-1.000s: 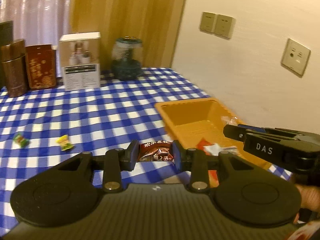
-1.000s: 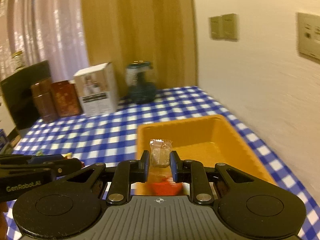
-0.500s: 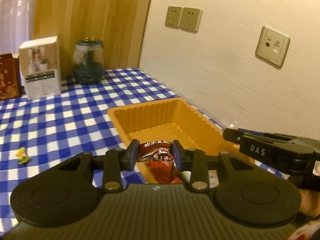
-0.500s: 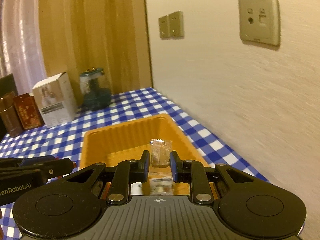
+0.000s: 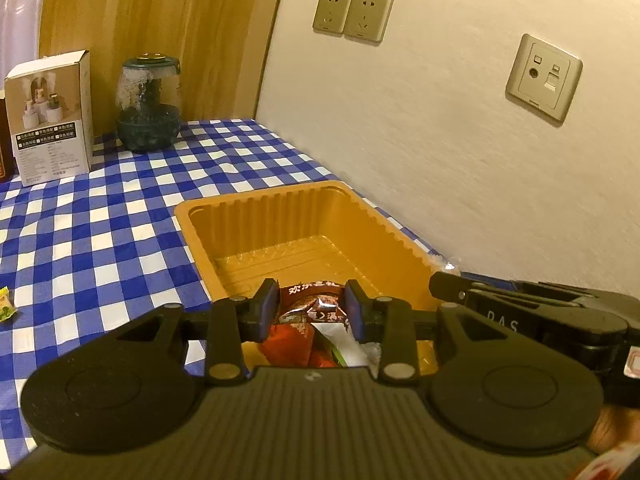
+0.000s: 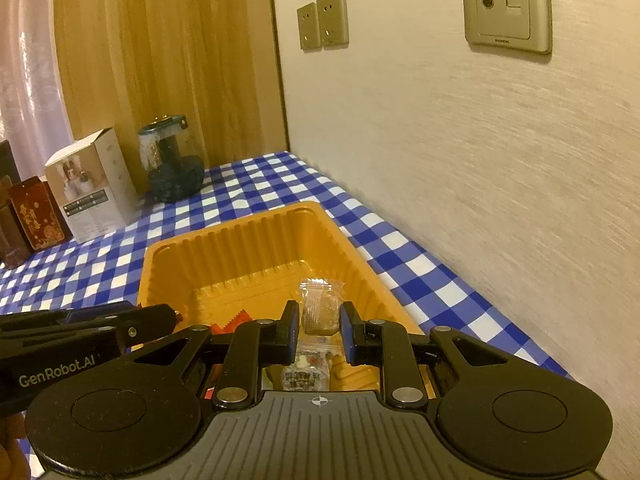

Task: Organize snacks
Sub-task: 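Carry the brown packet and the cake over the orange tray with both tools, then open the left tool and the right tool to drop both snacks into the tray, then move both tools back toward the remaining candies on the tablecloth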

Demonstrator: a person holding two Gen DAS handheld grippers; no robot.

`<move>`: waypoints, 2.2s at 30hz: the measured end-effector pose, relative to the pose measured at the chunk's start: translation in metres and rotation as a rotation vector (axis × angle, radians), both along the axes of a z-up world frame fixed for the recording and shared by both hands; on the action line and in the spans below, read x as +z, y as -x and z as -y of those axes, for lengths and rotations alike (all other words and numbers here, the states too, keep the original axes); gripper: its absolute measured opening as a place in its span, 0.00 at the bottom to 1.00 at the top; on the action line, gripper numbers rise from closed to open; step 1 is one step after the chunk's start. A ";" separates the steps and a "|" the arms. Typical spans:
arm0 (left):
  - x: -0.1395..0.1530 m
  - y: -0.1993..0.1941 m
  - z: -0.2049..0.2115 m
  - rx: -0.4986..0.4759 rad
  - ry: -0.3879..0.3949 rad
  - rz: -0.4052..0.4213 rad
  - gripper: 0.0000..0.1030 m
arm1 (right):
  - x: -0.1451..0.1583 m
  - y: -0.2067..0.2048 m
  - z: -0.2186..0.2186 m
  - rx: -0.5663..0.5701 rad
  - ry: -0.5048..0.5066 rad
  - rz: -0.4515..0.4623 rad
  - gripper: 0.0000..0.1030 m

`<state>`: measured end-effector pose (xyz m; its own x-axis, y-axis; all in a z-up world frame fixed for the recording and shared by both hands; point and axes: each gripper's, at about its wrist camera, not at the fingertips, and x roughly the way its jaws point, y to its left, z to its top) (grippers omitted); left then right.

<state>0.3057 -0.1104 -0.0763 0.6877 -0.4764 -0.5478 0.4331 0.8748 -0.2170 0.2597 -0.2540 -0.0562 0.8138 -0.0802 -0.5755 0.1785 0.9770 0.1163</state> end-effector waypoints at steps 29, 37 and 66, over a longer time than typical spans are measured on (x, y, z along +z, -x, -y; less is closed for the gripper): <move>-0.007 -0.013 -0.033 0.108 -0.054 -0.008 0.44 | 0.001 0.000 0.000 0.026 -0.070 0.039 0.22; -0.005 -0.013 -0.038 0.111 -0.068 0.003 0.45 | -0.002 -0.005 0.003 0.041 -0.171 0.027 0.38; -0.001 -0.007 -0.081 0.194 -0.101 0.013 0.51 | 0.009 -0.002 -0.017 0.010 -0.119 0.095 0.51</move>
<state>0.3126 -0.0298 -0.0777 0.7683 -0.2778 -0.5766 0.2566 0.9590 -0.1201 0.2621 -0.2366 -0.0470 0.8654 -0.0081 -0.5010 0.1521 0.9570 0.2472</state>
